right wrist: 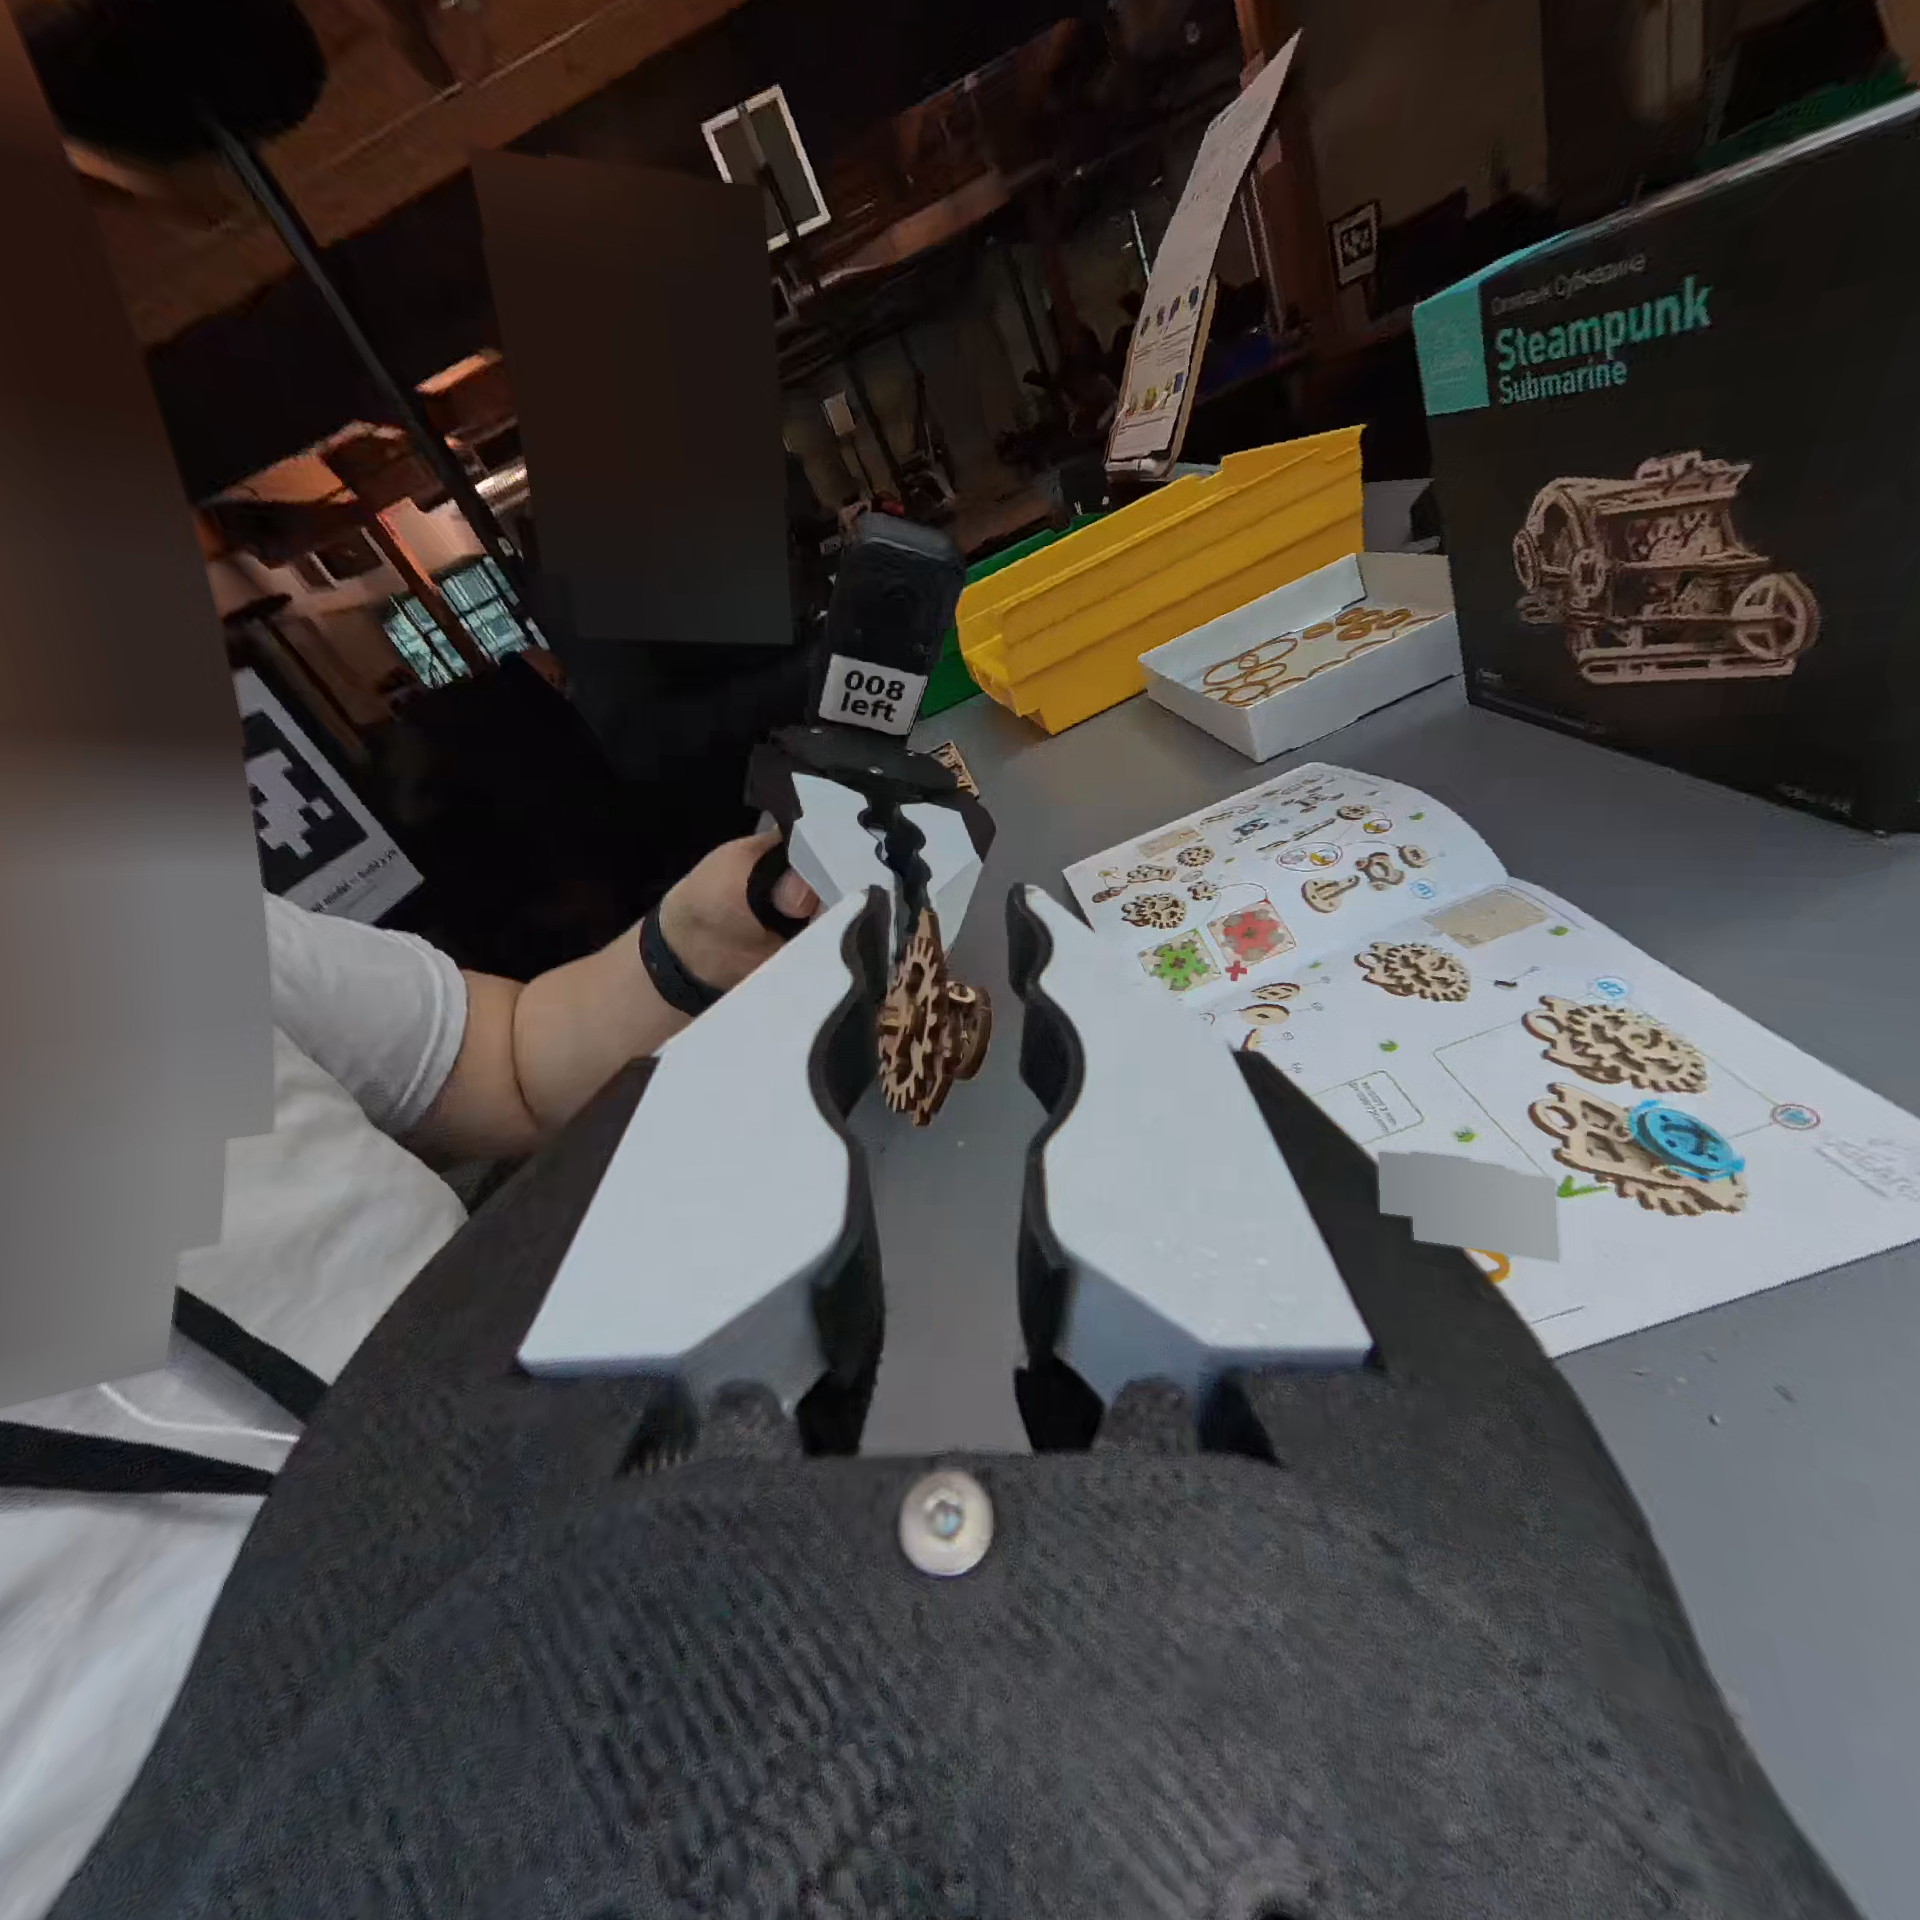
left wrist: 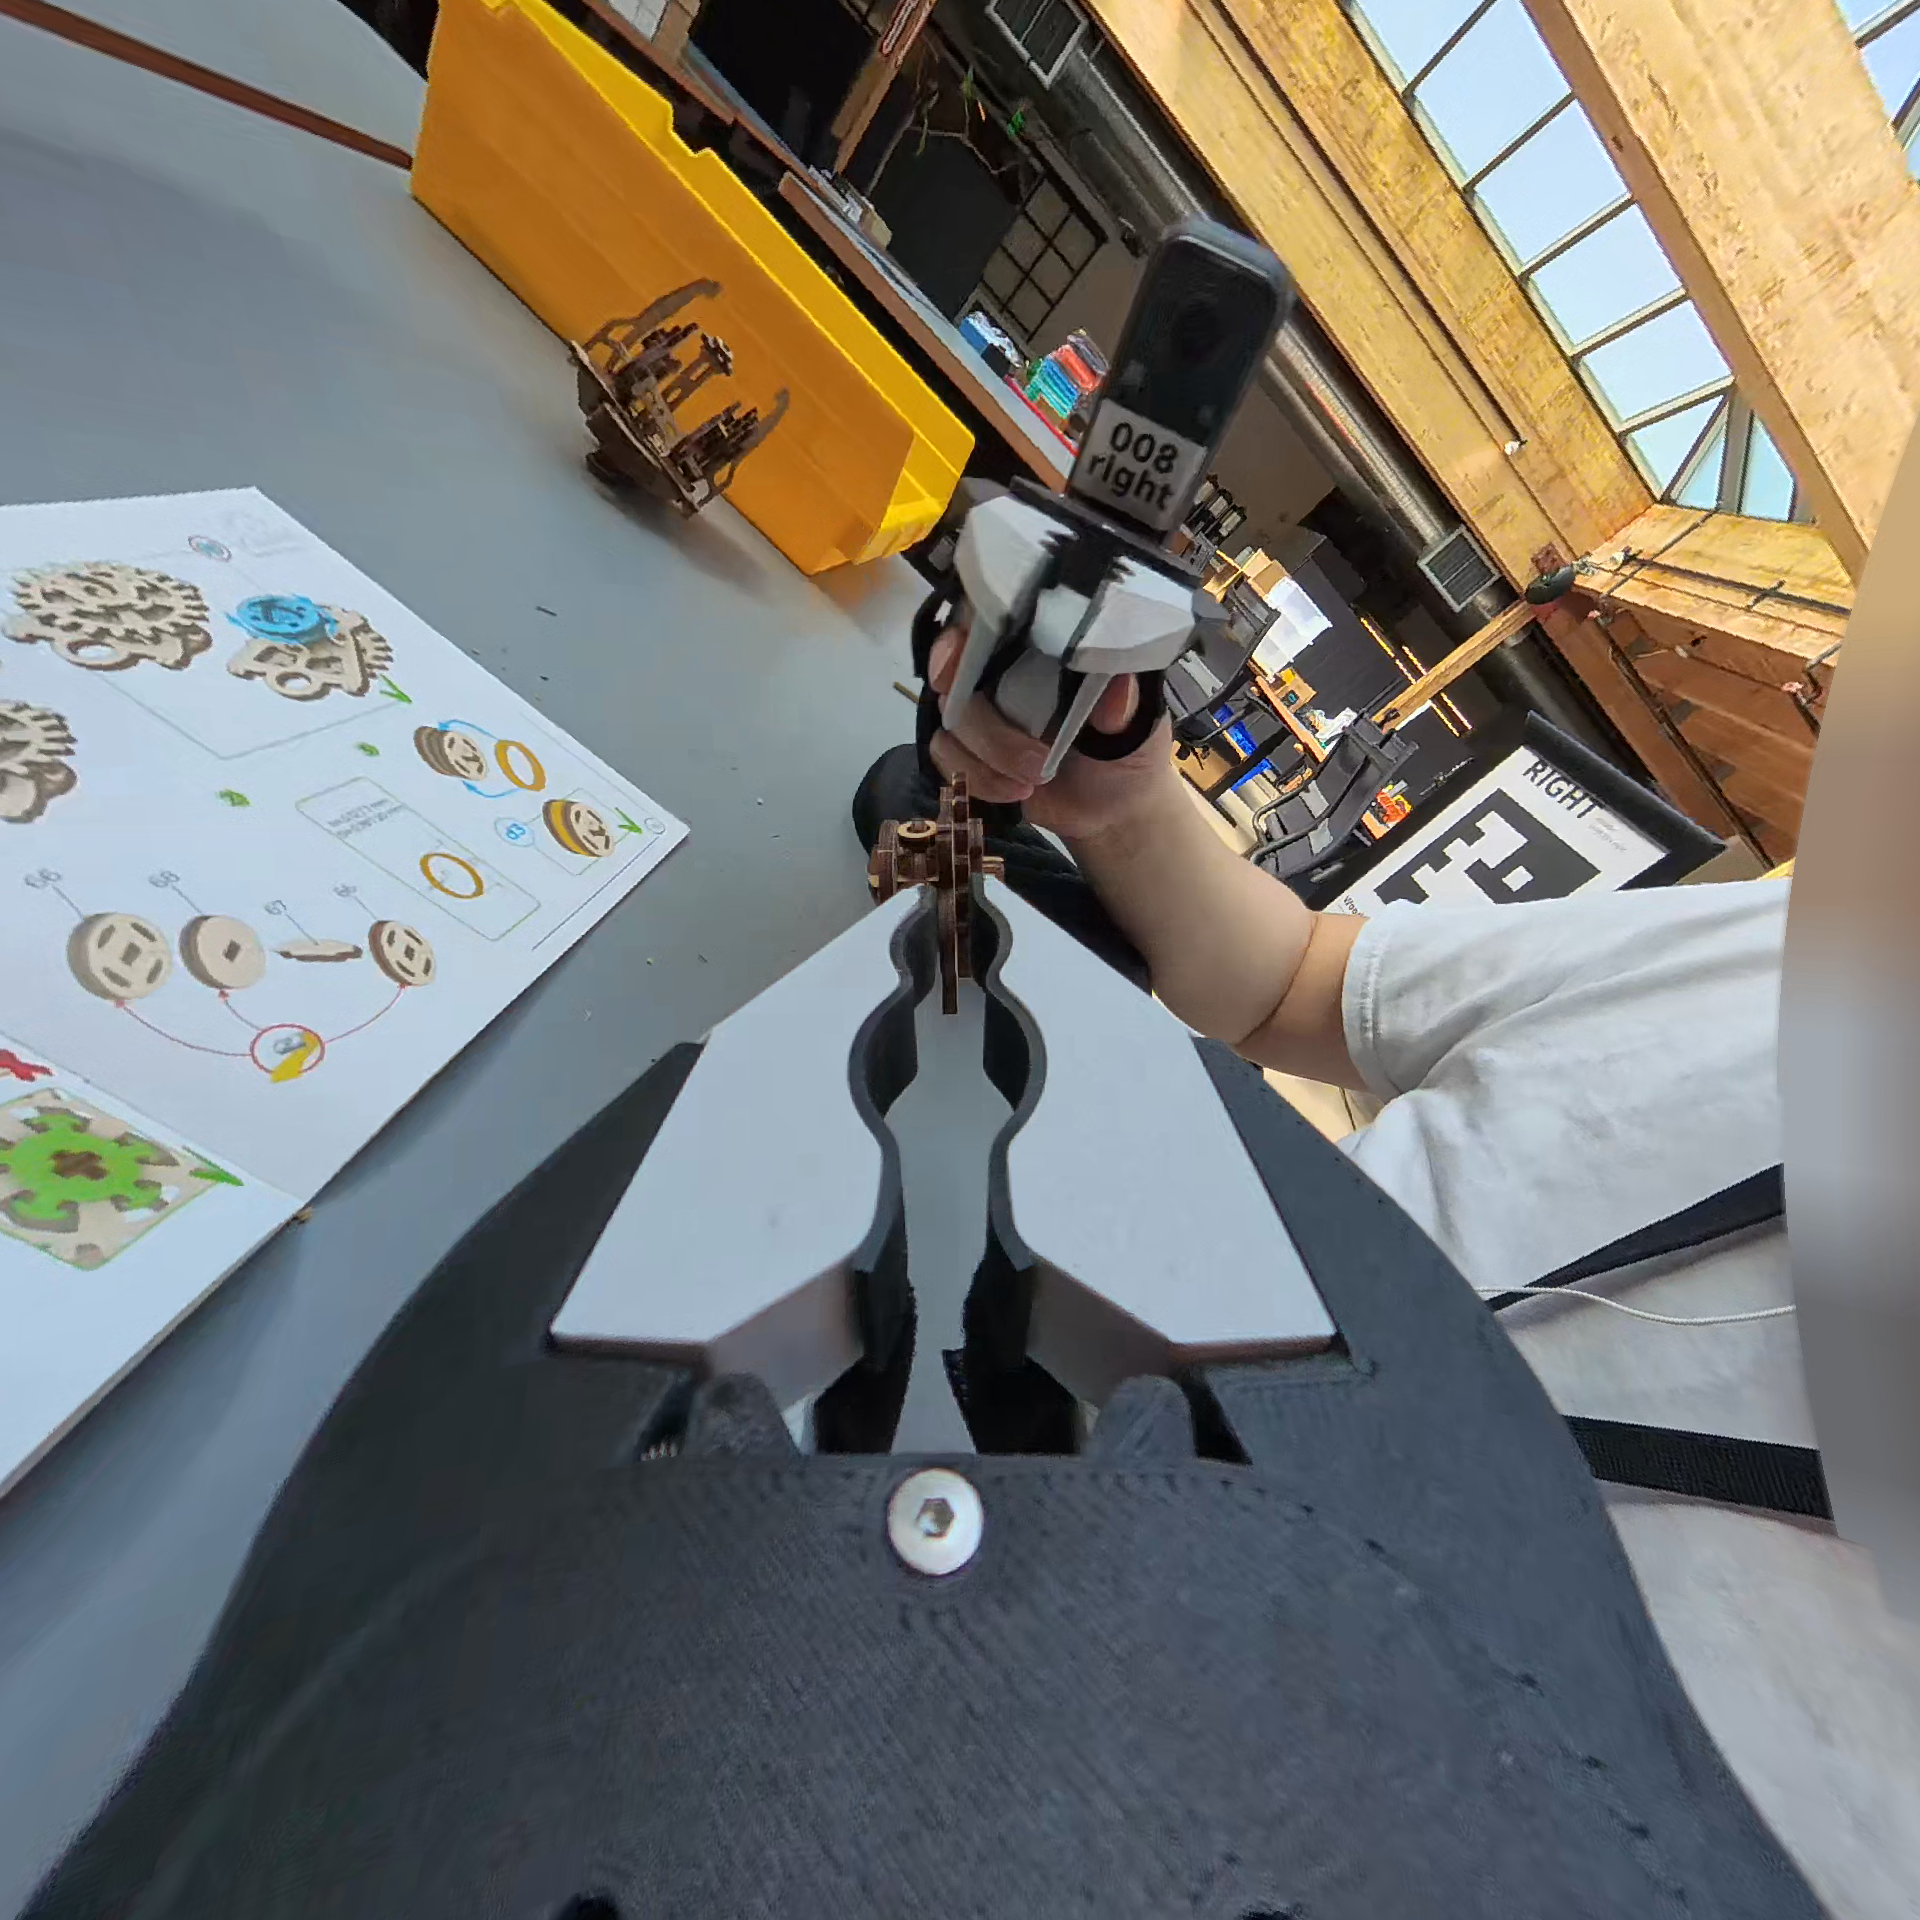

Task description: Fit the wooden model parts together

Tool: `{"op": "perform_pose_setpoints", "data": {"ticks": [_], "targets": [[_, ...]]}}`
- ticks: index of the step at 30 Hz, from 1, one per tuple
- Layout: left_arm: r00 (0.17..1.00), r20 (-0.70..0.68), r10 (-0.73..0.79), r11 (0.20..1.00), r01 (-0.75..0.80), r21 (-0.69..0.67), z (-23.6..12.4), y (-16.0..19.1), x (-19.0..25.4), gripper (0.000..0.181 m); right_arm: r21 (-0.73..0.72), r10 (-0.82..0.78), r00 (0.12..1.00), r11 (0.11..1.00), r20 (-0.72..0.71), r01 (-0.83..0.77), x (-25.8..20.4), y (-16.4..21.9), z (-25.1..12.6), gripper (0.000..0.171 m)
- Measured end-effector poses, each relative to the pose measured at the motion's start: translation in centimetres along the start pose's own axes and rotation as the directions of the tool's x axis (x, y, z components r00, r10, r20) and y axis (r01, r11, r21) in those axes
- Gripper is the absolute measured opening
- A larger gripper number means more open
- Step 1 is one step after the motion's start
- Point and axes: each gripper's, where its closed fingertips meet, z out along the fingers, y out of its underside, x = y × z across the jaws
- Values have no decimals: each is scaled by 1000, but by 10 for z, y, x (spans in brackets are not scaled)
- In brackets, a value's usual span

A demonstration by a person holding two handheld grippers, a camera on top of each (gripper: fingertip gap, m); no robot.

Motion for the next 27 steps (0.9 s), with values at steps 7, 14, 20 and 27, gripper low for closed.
{"op": "perform_pose_setpoints", "data": {"ticks": [7, 14, 20, 27], "targets": [[983, -23, -182, 983, 181, -40, 4, 13, -15, 3, -315, -553, 833, 788, 15, 529, -10, 57, 2, 10], [981, -57, -186, 982, 183, -51, 6, 14, -10, 3, -354, -714, 700, 660, -23, 662, -10, 57, 11, 22], [991, -96, -96, 993, 89, -80, 7, 15, 4, 3, -247, -361, 932, 906, -23, 345, -9, 47, 4, 34], [994, -105, -35, 991, 20, -135, 8, 22, 11, 3, -220, 122, 984, 971, 130, -92, -17, 50, 2, 30]]}}
